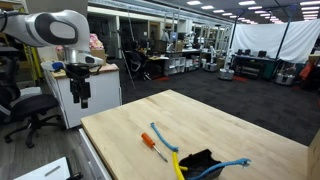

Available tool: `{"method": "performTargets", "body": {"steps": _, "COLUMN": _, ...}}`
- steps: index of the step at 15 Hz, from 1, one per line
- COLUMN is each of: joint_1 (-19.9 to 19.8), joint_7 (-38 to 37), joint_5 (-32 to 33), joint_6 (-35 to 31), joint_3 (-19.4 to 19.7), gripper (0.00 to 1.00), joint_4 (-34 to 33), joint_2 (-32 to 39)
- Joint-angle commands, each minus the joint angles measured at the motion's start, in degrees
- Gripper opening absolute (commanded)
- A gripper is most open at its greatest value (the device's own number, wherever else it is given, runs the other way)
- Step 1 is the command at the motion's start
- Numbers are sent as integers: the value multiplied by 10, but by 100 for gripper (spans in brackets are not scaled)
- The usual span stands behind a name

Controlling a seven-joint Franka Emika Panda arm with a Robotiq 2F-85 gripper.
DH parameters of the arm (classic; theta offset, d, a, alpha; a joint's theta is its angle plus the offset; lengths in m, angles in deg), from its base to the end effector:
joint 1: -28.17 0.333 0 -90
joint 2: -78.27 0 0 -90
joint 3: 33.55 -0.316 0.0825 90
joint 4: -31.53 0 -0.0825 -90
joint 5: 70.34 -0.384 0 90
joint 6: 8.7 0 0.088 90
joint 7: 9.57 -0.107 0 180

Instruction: Move the screwdriver backwards.

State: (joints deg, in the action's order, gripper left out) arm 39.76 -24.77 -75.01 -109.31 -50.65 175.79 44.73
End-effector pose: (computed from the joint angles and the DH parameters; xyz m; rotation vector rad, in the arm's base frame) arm 0.3056 0.1789 0.4527 2.9775 0.2223 -0.2284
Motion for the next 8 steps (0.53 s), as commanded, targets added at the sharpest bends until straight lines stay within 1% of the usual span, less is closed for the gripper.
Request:
{"method": "performTargets", "body": {"steps": 1, "joint_1": 5, "joint_7": 107, "joint_5": 40, "joint_6": -49, "joint_3": 28, "gripper": 100, "joint_4": -5, "joint_2": 55}}
{"method": "performTargets", "body": {"steps": 5, "joint_1": 4, "joint_7": 233, "joint_5": 95, "joint_6": -102, "joint_3": 60, "gripper": 100, "joint_4": -14, "joint_2": 102}}
{"method": "performTargets", "body": {"steps": 8, "joint_1": 3, "joint_7": 330, "joint_5": 138, "joint_6": -133, "joint_3": 88, "gripper": 100, "joint_4": -14, "joint_2": 117}}
